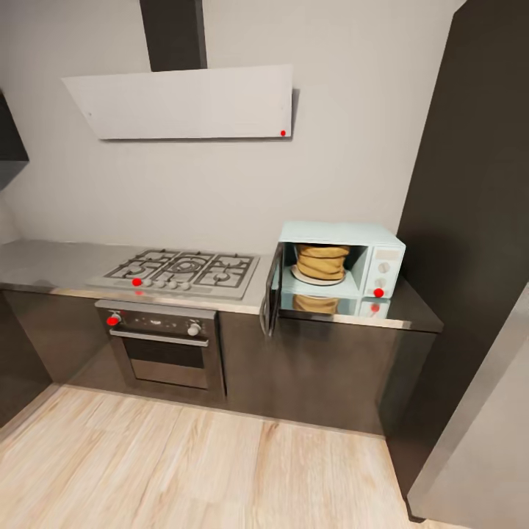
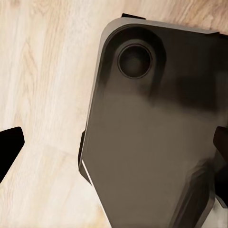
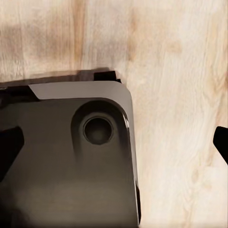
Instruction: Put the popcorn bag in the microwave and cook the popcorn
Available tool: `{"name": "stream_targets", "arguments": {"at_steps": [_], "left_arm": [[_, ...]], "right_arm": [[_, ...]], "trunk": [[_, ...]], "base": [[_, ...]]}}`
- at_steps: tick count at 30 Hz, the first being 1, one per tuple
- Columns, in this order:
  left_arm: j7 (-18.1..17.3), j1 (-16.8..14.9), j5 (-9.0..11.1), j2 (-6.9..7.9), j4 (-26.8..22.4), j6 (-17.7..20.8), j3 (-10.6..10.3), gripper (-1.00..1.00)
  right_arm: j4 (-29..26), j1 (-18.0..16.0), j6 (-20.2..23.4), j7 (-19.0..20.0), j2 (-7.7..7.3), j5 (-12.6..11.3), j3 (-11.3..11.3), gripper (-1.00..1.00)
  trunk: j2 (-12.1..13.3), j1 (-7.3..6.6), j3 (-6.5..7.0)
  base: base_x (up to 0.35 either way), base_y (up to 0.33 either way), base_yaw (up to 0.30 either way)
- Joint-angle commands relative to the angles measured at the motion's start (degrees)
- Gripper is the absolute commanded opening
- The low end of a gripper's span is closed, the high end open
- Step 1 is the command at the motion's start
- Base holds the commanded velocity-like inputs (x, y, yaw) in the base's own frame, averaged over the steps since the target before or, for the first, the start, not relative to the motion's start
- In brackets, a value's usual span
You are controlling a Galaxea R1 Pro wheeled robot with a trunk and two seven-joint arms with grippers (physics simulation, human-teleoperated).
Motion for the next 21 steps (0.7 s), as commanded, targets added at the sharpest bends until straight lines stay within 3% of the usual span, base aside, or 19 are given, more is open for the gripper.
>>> {"name": "stream_targets", "arguments": {"at_steps": [1, 12, 17, 21], "left_arm": [[0.12, 0.02, 0.25, -0.02, -0.04, -0.09, -0.06, 1.00], [0.12, 0.02, -0.05, -0.01, 0.02, -0.02, -0.29, 1.00], [0.12, 0.02, -0.21, -0.01, 0.02, -0.08, -0.26, 1.00], [0.11, 0.02, -0.13, -0.01, -0.03, -0.10, -0.23, 1.00]], "right_arm": [[0.19, 0.54, -1.08, 0.07, -0.11, 0.58, -0.46, 1.00], [0.19, 1.62, -3.41, 0.16, 0.04, 0.53, -0.53, 1.00], [0.17, 1.62, -3.36, 0.16, 0.20, 0.40, -0.78, 1.00], [0.11, 1.62, -2.95, 0.16, 0.05, 0.47, -0.79, 1.00]], "trunk": [[-0.03, 0.01, -0.05], [-0.03, 0.01, -0.05], [-0.03, 0.01, 0.08], [-0.03, 0.01, 0.16]], "base": [[0.155, 0.000, 0.000], [0.299, 0.000, -0.003], [0.276, 0.000, -0.200], [0.052, 0.000, -0.152]]}}
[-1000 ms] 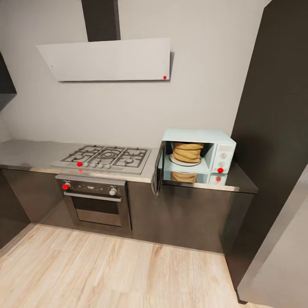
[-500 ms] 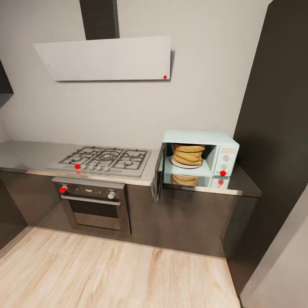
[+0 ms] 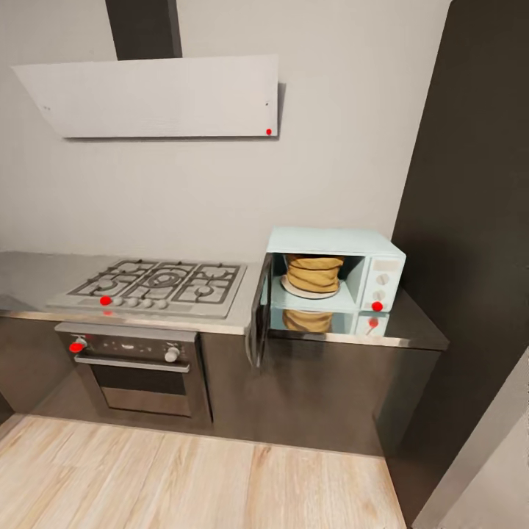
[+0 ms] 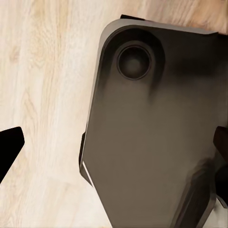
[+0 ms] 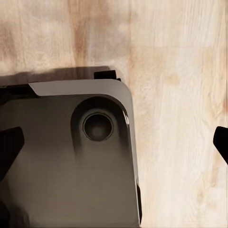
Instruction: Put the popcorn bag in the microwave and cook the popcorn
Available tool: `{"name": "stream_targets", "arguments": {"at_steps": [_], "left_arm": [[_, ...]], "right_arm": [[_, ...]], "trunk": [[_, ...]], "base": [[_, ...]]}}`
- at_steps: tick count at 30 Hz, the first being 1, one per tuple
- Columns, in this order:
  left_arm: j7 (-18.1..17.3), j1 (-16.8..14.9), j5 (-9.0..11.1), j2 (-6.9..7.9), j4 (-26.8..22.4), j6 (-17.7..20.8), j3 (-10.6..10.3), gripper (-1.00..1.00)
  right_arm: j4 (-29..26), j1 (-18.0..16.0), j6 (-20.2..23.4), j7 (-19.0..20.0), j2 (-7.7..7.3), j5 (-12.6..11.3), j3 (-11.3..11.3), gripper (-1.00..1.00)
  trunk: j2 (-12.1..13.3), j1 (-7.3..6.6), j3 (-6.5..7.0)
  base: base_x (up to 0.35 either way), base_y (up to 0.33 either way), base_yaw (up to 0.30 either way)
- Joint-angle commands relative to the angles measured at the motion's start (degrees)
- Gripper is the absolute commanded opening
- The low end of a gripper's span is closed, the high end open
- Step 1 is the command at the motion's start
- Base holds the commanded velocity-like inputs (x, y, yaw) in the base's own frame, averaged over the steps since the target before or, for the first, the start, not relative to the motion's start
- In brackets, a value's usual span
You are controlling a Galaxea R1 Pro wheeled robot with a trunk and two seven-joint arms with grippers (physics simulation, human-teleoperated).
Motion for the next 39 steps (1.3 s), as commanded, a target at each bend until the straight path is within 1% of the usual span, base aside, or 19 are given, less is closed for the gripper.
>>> {"name": "stream_targets", "arguments": {"at_steps": [1, 4, 8, 10, 12, 14, 15, 16, 20, 22, 23, 26, 27, 29, 31, 33, 36, 37, 39], "left_arm": [[0.10, 0.02, 0.43, -0.02, -0.09, -0.11, -0.02, 1.00], [0.10, 0.02, 0.56, 0.05, -0.65, -0.05, -0.11, 1.00], [-0.01, 0.02, 0.50, 0.15, -6.94, 0.72, -0.16, 1.00], [0.09, 0.02, 0.26, 0.15, -11.94, 1.28, -0.21, 1.00], [0.25, 0.02, 0.07, 0.32, -19.25, 4.34, -0.26, 1.00], [0.19, 0.02, 0.05, 1.26, -33.29, 12.78, -0.31, 1.00], [0.14, 0.02, 0.05, 1.37, -37.88, 15.44, -0.28, 1.00], [0.09, 0.02, 0.05, 1.39, -44.92, 19.62, -0.26, 1.00], [-0.04, -0.06, 0.36, 1.23, -68.35, 33.45, -0.23, 1.00], [-0.04, -0.43, 0.50, 1.15, -76.97, 39.11, -0.23, 1.00], [-0.04, -1.26, 0.53, 1.14, -78.84, 40.99, -0.23, 1.00], [-0.04, -8.34, 0.71, 1.05, -81.77, 46.95, -0.23, 1.00], [-0.04, -11.32, 0.72, 1.04, -82.84, 50.85, -0.23, 1.00], [-0.08, -15.20, 0.75, 1.04, -83.61, 54.08, -0.16, 1.00], [-0.29, -19.88, 1.01, 0.88, -83.93, 55.32, -0.08, 1.00], [-0.39, -23.29, 1.40, 0.29, -83.96, 55.60, -0.10, 1.00], [-0.61, -28.44, 1.67, -2.00, -84.73, 55.70, -0.19, 1.00], [-1.26, -32.83, 1.79, -3.96, -85.15, 55.70, -0.51, 1.00], [-4.07, -34.04, 1.78, -4.56, -85.12, 55.67, -0.60, 1.00]], "right_arm": [[0.17, -0.07, -0.14, 0.01, -0.18, 0.57, -0.49, 1.00], [0.17, -0.06, -0.04, 0.01, -0.28, 0.61, -0.49, 1.00], [0.17, -0.07, -0.03, 0.01, -0.30, 0.62, -0.49, 1.00], [0.17, -0.04, -0.02, 0.01, -0.23, 0.68, -0.48, 1.00], [0.17, -0.06, -0.02, 0.01, -0.25, 0.70, -0.48, 1.00], [0.17, -0.07, -0.02, 0.01, -0.29, 0.71, -0.49, 1.00], [0.17, -0.07, -0.02, 0.01, -0.30, 0.71, -0.49, 1.00], [0.17, -0.07, -0.02, 0.01, -0.30, 0.71, -0.49, 1.00], [0.17, -0.07, -0.02, 0.01, -0.32, 0.71, -0.49, 1.00], [0.17, -0.07, -0.02, 0.01, -0.31, 0.74, -0.46, 1.00], [0.17, -0.07, -0.02, 0.01, -0.31, 0.76, -0.44, 1.00], [0.17, -0.06, -0.02, 0.01, -0.38, 0.79, -0.41, 1.00], [0.17, -0.06, -0.02, 0.01, -0.38, 0.80, -0.40, 1.00], [0.17, -0.07, -0.02, 0.01, -0.35, 0.80, -0.37, 1.00], [0.17, -0.06, -0.02, 0.01, -0.31, 0.80, -0.37, 1.00], [0.17, -0.06, -0.02, 0.01, -0.31, 0.80, -0.39, 1.00], [0.17, -0.07, -0.02, 0.01, -0.38, 0.80, -0.40, 1.00], [0.17, -0.06, -0.02, 0.01, -0.35, 0.80, -0.34, 1.00], [0.17, -0.07, -0.02, 0.01, -0.31, 0.80, -0.32, 1.00]], "trunk": [[-0.03, 0.01, -0.05], [-0.03, 0.01, -0.05], [-0.03, 0.01, -0.04], [-0.03, 0.01, -0.04], [-0.03, 0.01, -0.04], [-0.03, 0.01, -0.04], [-0.03, 0.01, -0.04], [-0.03, 0.01, -0.04], [-0.03, 0.01, -0.04], [-0.03, 0.01, -0.04], [-0.03, 0.01, -0.04], [-0.03, 0.01, -0.04], [-0.03, 0.01, -0.04], [-0.03, 0.01, -0.04], [-0.03, 0.01, -0.04], [-0.03, 0.01, -0.04], [-0.03, 0.01, -0.04], [-0.03, 0.01, -0.04], [-0.03, 0.01, -0.04]], "base": [[0.005, 0.000, -0.020], [0.002, 0.000, -0.007], [0.000, 0.000, 0.000], [0.000, 0.000, 0.000], [0.000, 0.000, 0.000], [0.000, 0.000, 0.000], [0.000, 0.000, 0.000], [0.000, 0.000, 0.000], [0.000, 0.000, 0.000], [0.000, 0.000, 0.000], [0.000, 0.000, 0.000], [0.000, 0.000, 0.000], [0.000, 0.000, 0.000], [0.000, 0.000, 0.000], [0.000, 0.000, 0.000], [0.000, 0.000, 0.000], [0.000, 0.000, 0.000], [0.000, 0.000, 0.000], [0.000, 0.000, 0.000]]}}
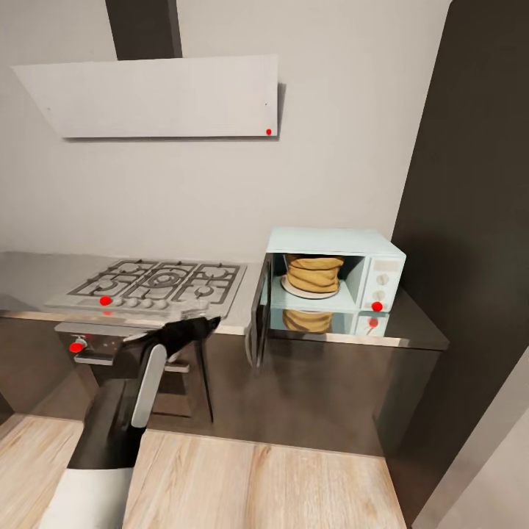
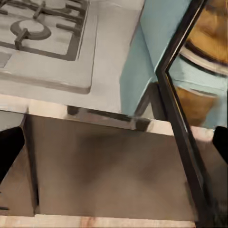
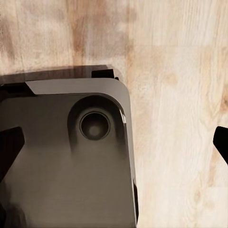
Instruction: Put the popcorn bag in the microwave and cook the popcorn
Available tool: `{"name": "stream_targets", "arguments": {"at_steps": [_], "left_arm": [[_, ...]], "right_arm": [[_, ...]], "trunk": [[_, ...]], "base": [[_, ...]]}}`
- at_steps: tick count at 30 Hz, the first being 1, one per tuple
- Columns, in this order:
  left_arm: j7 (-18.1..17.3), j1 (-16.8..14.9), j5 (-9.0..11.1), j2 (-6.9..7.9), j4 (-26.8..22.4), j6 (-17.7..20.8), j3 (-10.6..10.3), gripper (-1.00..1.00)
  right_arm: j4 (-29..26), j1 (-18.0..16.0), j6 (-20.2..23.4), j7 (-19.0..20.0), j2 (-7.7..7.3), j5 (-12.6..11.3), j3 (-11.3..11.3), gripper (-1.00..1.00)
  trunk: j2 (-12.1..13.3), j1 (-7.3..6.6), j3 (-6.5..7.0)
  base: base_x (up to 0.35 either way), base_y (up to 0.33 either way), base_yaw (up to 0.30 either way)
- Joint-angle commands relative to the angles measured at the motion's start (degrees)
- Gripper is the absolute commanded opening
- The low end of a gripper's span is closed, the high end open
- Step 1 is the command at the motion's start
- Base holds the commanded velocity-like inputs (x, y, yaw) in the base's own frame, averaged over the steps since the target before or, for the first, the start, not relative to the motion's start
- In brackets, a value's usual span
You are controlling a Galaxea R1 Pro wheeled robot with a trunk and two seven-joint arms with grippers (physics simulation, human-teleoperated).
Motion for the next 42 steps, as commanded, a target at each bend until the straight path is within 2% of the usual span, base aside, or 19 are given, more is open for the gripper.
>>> {"name": "stream_targets", "arguments": {"at_steps": [1, 7, 9, 11, 14, 16, 34, 38, 42], "left_arm": [[-1.34, -0.79, 0.16, -0.13, 0.05, 0.22, 0.01, 1.00], [-2.91, -5.60, 0.41, -0.52, 2.08, 0.26, 0.04, 1.00], [-3.60, -6.22, 0.53, -0.54, 3.29, 0.35, 0.05, 1.00], [-5.36, -6.37, 0.51, -0.43, 4.79, 0.28, 0.05, 1.00], [-10.89, -6.43, 0.39, -0.14, 6.95, 0.09, 0.15, 1.00], [-11.93, -6.43, 0.11, -0.09, 7.45, -0.05, 0.20, 1.00], [-12.46, -6.44, 0.04, -0.67, 7.70, -0.15, -0.28, 1.00], [-12.04, -6.44, -0.04, -1.12, 7.49, -0.19, -2.38, 1.00], [-11.79, -6.44, -0.09, -1.26, 7.38, -0.18, -2.87, 1.00]], "right_arm": [[0.18, -0.06, -0.34, 0.01, -0.03, 0.52, -0.49, 1.00], [0.18, -0.07, -0.38, 0.01, 0.00, 0.52, -0.48, 1.00], [0.18, -0.06, -0.43, 0.01, 0.00, 0.58, -0.48, 1.00], [0.18, -0.05, -0.71, 0.01, 0.11, 0.58, -0.48, 1.00], [0.18, -0.07, -0.87, 0.01, 0.34, 0.35, -0.55, 1.00], [0.18, -0.06, -0.86, 0.01, 0.37, 0.32, -0.56, 1.00], [0.18, -0.06, -0.86, 0.01, 0.30, 0.28, -0.58, 1.00], [0.18, -0.07, -0.86, 0.01, 0.33, 0.31, -0.57, 1.00], [0.18, -0.07, -0.86, 0.01, 0.33, 0.34, -0.57, 1.00]], "trunk": [[-0.04, 0.00, -0.07], [-0.04, 0.00, -0.07], [-0.04, 0.00, -0.07], [-0.04, 0.00, -0.07], [-0.04, 0.00, -0.07], [-0.04, 0.00, -0.07], [-0.04, 0.00, -0.07], [-0.04, 0.00, -0.07], [-0.04, 0.00, -0.07]], "base": [[0.000, 0.000, 0.000], [0.000, 0.000, 0.000], [0.000, 0.000, 0.000], [0.000, 0.000, 0.000], [0.000, 0.000, -0.062], [0.000, 0.000, -0.183], [0.000, 0.000, -0.240], [0.000, 0.000, -0.243], [0.000, 0.000, -0.243]]}}
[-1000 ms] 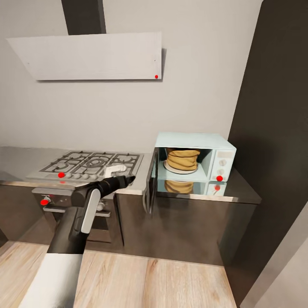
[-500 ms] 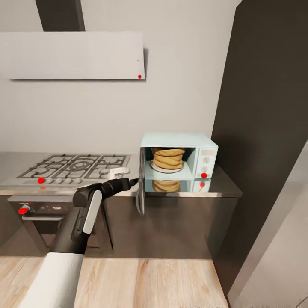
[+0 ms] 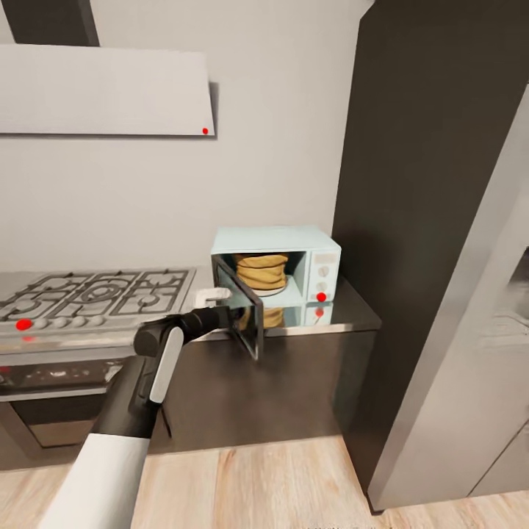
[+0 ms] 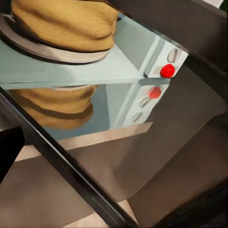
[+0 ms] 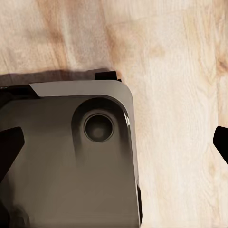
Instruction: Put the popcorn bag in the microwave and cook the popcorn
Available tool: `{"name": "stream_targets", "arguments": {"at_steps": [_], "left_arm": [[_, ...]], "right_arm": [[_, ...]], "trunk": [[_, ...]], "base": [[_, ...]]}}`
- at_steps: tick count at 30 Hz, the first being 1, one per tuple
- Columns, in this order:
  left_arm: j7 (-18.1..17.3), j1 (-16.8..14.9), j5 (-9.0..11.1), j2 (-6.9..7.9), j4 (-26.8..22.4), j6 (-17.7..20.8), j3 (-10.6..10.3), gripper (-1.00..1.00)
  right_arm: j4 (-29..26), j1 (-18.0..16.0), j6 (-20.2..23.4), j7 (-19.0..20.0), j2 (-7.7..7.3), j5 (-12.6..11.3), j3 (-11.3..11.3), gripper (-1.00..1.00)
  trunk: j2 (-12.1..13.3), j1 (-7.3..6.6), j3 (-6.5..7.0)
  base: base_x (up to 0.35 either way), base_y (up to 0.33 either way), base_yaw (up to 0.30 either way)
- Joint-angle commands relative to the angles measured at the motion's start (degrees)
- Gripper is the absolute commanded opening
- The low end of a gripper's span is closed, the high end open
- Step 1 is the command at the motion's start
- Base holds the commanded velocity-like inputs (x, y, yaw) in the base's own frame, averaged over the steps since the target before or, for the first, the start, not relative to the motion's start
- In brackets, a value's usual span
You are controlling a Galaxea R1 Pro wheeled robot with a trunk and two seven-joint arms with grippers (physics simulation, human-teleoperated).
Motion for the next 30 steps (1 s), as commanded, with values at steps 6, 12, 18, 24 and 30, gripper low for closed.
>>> {"name": "stream_targets", "arguments": {"at_steps": [6, 12, 18, 24, 30], "left_arm": [[-0.09, -0.03, 0.15, -0.06, -0.12, 0.37, -0.11, 1.00], [-0.01, -0.03, -0.12, 0.04, -0.27, 0.37, 0.14, 1.00], [1.32, -0.03, -0.03, -0.04, -0.31, 0.37, -0.01, 1.00], [1.57, -0.03, 0.03, -0.13, -0.28, 0.29, 0.04, 1.00], [1.66, -0.03, -0.03, -0.36, -0.19, 0.28, 0.06, 1.00]], "right_arm": [[0.18, -0.09, -0.32, 0.01, -0.03, 0.45, -0.54, 1.00], [0.18, -0.07, -0.32, 0.01, -0.05, 0.39, -0.67, 1.00], [0.18, -0.08, -0.32, 0.01, -0.03, 0.43, -0.63, 1.00], [0.18, -0.08, -0.17, 0.01, -0.35, 0.43, -0.63, 1.00], [0.18, -0.09, -0.13, 0.01, -0.34, 0.45, -0.60, 1.00]], "trunk": [[-0.04, 0.00, -0.07], [-0.04, 0.00, -0.07], [-0.04, 0.00, -0.07], [-0.04, 0.00, -0.07], [-0.04, 0.00, -0.07]], "base": [[0.000, 0.000, -0.242], [0.037, 0.000, -0.243], [0.294, 0.000, -0.242], [0.319, 0.000, -0.077], [0.320, 0.000, -0.001]]}}
